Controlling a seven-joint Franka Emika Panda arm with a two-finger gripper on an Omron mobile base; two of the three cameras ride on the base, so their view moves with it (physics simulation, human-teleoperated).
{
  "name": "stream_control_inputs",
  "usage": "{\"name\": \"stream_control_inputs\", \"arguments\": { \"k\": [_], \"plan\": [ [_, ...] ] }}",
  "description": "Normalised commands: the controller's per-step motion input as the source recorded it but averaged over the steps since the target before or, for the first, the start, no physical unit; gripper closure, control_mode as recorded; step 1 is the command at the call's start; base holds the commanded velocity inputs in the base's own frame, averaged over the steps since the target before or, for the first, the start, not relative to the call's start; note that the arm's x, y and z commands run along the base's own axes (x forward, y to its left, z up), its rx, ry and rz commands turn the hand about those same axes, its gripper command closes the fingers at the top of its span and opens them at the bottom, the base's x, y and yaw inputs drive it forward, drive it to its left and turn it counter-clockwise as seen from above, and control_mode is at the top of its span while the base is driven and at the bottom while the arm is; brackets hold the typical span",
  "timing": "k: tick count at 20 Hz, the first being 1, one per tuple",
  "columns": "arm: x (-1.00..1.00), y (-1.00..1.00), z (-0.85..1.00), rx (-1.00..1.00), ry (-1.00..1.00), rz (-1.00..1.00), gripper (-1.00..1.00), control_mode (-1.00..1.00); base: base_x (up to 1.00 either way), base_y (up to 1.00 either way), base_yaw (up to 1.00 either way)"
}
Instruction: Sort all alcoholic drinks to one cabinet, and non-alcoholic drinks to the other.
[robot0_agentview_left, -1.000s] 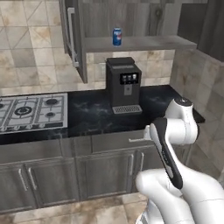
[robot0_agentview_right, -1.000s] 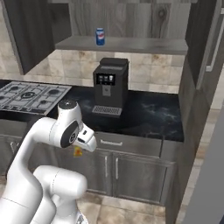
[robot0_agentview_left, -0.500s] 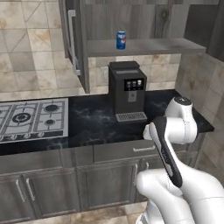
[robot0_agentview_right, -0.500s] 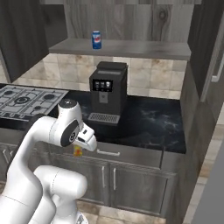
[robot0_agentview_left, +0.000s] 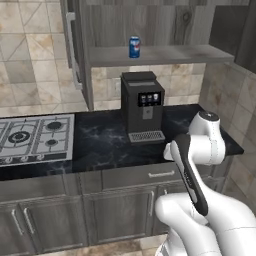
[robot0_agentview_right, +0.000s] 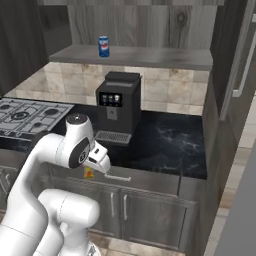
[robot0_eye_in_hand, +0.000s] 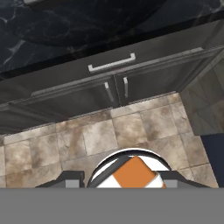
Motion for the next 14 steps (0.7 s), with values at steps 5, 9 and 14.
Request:
{"name": "stream_control_inputs", "arguments": {
  "k": [5, 9, 14],
  "plan": [
    [0.0, 0.0, 0.0, 0.0, 0.0, 0.0, 1.0, 1.0, 0.34, -0.31, 0.03],
    [0.0, 0.0, 0.0, 0.0, 0.0, 0.0, 1.0, 1.0, 0.41, -0.23, 0.03],
    [0.0, 0.0, 0.0, 0.0, 0.0, 0.0, 1.0, 1.0, 0.57, -0.15, 0.02]
  ]
}}
